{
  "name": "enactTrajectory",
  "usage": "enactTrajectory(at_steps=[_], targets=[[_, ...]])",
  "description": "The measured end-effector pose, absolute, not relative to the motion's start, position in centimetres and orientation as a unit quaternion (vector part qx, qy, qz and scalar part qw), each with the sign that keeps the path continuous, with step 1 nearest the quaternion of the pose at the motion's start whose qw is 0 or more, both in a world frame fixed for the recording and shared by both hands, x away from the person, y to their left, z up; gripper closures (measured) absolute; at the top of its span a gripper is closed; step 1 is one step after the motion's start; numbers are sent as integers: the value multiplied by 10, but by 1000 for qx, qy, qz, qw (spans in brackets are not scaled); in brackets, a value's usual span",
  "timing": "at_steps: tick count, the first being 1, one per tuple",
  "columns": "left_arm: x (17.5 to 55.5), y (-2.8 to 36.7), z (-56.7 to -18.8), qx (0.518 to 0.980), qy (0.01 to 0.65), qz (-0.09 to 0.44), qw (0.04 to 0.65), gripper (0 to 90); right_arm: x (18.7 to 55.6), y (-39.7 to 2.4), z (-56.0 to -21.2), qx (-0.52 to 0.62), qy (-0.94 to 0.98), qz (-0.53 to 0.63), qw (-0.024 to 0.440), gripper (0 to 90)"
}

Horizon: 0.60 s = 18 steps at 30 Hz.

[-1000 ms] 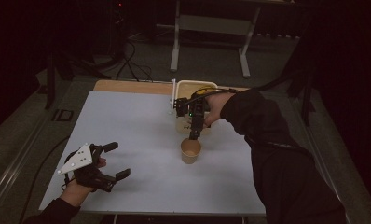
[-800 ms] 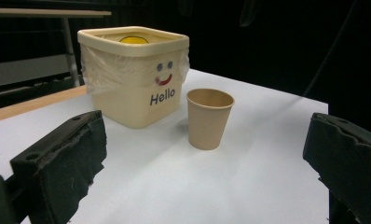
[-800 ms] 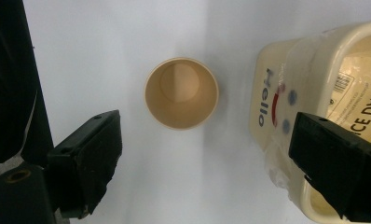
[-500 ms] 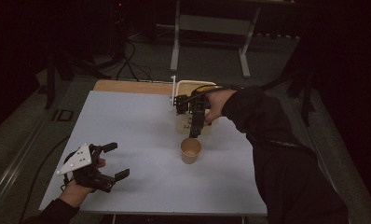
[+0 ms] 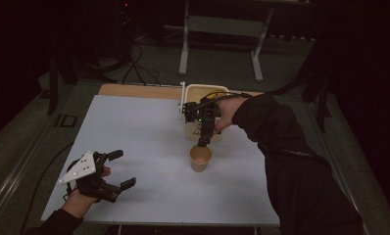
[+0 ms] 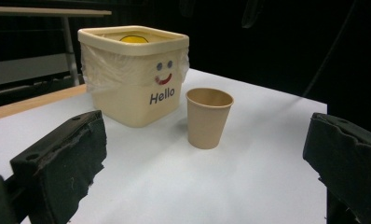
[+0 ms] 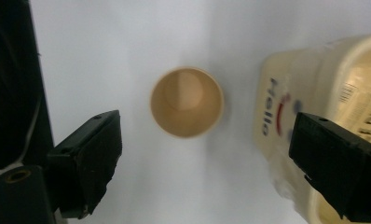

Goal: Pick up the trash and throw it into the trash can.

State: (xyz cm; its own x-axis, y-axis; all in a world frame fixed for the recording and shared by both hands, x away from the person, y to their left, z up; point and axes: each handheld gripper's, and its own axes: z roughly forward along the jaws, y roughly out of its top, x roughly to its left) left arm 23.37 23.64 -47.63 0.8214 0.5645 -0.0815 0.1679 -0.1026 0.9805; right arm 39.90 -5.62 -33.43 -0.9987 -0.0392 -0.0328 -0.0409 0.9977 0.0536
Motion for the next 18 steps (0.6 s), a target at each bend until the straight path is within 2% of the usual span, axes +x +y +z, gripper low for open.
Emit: enactTrajectory(at_steps=[18], targets=[[236,235,-477,729,250,157,617,6,396,-59,-387,-32,999,30,-10,94]])
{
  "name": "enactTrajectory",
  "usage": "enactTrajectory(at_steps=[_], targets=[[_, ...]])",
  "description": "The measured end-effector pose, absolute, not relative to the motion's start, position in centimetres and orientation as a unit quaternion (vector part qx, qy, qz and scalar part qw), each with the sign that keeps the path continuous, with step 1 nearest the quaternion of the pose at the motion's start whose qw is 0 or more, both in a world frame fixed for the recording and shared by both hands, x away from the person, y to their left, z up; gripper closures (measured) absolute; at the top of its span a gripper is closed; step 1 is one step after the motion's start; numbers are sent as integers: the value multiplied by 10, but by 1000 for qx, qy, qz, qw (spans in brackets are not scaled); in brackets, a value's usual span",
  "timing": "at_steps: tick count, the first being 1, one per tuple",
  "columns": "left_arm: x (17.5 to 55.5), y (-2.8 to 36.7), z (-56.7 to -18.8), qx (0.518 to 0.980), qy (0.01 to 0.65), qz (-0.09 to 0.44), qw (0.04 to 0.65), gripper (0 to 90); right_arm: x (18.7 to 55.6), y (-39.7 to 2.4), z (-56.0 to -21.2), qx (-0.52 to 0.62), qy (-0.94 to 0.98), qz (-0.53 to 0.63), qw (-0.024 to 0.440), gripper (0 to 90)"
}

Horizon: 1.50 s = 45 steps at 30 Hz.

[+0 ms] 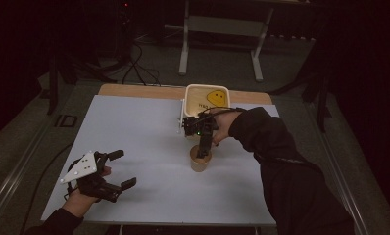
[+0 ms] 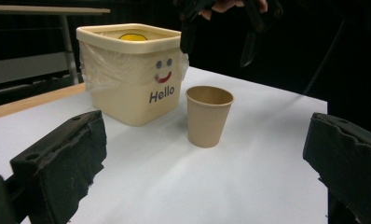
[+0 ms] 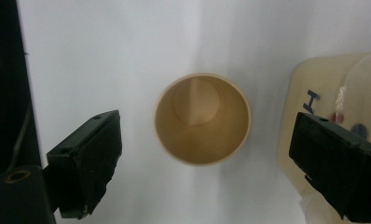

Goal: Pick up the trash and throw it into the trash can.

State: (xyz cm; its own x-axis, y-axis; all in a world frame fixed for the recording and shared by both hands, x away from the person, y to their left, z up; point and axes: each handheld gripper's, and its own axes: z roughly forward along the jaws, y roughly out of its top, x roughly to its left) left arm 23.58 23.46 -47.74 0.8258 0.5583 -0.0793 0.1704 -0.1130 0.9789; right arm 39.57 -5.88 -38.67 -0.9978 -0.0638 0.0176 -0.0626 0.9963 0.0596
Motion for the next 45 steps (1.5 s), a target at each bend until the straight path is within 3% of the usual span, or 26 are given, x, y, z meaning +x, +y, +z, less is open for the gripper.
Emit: enactTrajectory(at_steps=[20,45], targets=[[236,234,-479,734,247,151,615,6,402,-60,-429,22,-999,-18,16,94],[236,233,-480,738,245,148,611,6,406,-64,-455,30,-999,-27,18,107]])
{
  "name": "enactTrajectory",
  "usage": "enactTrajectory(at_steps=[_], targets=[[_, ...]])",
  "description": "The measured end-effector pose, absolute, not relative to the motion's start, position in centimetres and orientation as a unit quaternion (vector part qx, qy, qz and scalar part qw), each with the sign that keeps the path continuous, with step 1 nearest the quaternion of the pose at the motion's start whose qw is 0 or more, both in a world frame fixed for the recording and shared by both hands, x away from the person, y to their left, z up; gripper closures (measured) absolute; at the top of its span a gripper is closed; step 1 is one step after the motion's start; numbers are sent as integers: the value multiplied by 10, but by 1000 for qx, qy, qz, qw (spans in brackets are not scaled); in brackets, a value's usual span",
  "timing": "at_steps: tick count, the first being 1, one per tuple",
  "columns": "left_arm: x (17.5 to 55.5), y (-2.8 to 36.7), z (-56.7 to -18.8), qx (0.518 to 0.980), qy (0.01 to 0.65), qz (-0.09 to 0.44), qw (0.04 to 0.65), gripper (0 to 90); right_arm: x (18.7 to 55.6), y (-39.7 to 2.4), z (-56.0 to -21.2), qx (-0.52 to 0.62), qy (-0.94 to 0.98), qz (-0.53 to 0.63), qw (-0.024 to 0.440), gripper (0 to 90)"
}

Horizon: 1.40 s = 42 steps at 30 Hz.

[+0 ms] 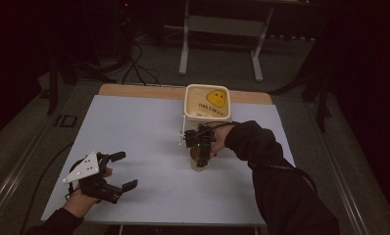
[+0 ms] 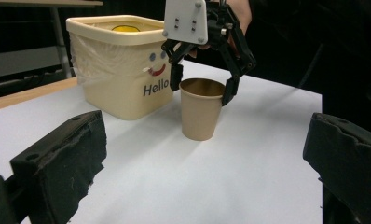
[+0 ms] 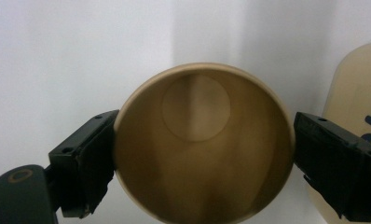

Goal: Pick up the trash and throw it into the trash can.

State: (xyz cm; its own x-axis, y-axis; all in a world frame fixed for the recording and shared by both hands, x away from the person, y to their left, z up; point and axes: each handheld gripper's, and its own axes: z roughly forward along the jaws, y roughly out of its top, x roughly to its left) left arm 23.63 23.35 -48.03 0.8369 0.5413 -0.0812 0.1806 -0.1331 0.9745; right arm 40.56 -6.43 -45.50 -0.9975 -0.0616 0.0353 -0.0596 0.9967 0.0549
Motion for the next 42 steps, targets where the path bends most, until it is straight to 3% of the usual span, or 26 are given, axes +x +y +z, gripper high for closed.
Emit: enactTrajectory(at_steps=[23,42], targets=[[237,232,-481,741,244,143,609,6,404,-65,-453,45,-999,-15,10,197],[237,230,-480,738,244,143,613,7,400,-70,-400,44,-998,-38,3,201]])
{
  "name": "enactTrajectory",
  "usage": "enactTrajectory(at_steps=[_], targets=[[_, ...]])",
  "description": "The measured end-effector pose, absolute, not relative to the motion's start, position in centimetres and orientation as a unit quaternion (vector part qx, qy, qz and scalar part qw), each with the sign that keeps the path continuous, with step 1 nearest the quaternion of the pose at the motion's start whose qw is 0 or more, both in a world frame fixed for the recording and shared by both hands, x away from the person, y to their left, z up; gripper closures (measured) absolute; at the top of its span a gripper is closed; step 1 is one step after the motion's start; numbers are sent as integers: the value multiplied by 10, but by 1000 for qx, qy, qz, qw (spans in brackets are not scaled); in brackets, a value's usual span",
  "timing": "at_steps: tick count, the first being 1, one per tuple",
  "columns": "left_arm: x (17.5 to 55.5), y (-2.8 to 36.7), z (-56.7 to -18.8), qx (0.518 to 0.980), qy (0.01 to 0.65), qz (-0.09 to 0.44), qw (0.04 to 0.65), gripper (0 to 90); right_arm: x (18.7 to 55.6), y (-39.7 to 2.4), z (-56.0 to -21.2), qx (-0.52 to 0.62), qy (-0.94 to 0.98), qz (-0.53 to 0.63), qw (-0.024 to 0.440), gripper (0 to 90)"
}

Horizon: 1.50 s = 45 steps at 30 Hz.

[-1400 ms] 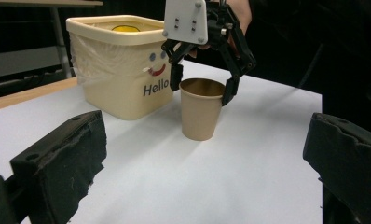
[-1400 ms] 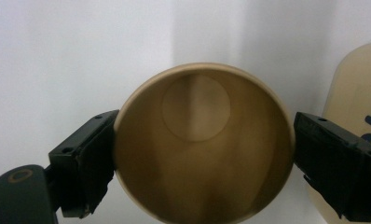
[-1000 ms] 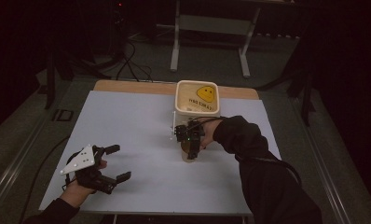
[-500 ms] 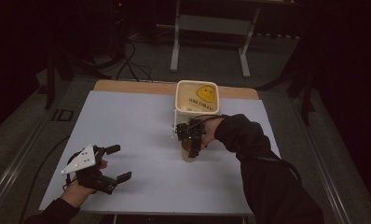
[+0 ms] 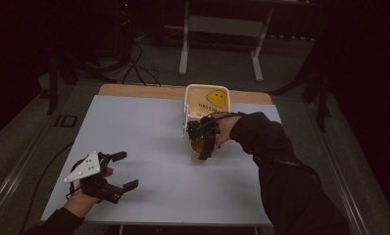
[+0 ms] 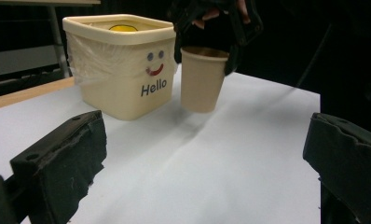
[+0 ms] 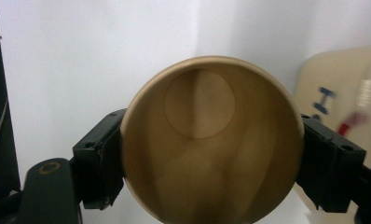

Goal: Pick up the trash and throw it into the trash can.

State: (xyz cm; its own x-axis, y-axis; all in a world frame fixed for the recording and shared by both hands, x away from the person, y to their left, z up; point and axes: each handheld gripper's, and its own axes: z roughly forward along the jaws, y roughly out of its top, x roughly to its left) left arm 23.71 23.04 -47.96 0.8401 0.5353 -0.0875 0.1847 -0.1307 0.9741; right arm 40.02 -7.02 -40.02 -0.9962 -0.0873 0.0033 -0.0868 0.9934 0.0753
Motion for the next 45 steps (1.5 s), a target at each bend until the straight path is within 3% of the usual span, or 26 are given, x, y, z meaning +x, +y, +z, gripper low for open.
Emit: enactTrajectory(at_steps=[45], targets=[[236,232,-481,736,249,140,613,7,413,-69,-315,36,-998,-53,-2,215]])
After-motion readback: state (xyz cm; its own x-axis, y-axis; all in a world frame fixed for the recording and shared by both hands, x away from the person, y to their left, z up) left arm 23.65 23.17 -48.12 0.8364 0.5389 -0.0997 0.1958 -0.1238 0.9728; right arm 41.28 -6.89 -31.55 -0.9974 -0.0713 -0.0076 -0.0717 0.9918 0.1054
